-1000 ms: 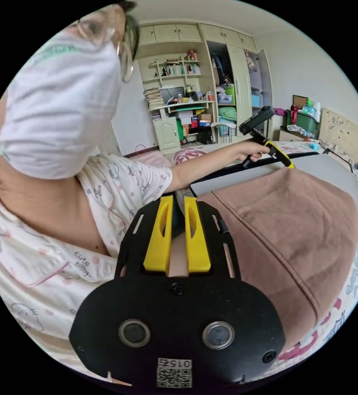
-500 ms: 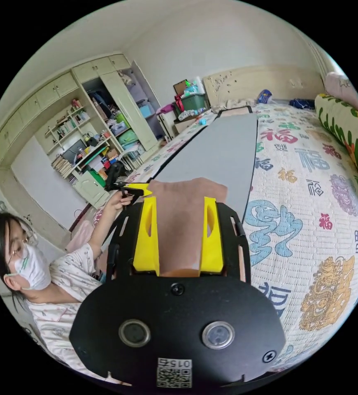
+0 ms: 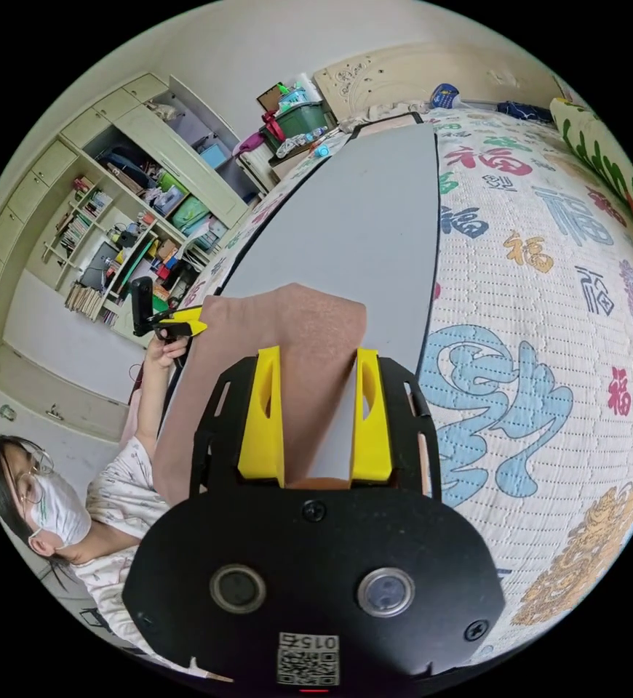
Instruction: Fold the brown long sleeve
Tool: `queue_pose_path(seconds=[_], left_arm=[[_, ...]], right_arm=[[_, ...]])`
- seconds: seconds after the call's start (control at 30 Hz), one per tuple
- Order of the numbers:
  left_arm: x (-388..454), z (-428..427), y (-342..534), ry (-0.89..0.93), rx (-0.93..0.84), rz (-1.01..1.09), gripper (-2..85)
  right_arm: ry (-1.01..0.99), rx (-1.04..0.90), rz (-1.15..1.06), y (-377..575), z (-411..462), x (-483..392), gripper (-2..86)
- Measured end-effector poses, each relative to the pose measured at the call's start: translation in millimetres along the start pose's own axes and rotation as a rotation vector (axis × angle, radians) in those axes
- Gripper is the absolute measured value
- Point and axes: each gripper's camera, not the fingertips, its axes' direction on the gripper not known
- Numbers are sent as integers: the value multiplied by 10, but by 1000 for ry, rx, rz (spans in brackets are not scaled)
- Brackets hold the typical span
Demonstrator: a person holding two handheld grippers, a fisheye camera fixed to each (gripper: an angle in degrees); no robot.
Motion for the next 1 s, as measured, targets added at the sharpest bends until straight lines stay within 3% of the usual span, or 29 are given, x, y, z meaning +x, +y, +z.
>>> queue_pose_path(seconds=[0.4, 0.63, 0.83, 1.0], left_arm=[[-767, -241, 403, 119, -66, 14, 90], [-728, -1026, 925, 44, 56, 98, 72], [-338, -2050, 1433, 46, 248, 202, 68], [629, -3180, 1871, -35, 392, 389, 66]], right_arm=[[77, -63, -99, -311, 246, -1058, 105], [-6, 89, -185, 112, -34, -1574, 84], [-50, 259, -308, 790, -830, -2413, 81], [8, 415, -482, 1724, -1750, -3480, 79]])
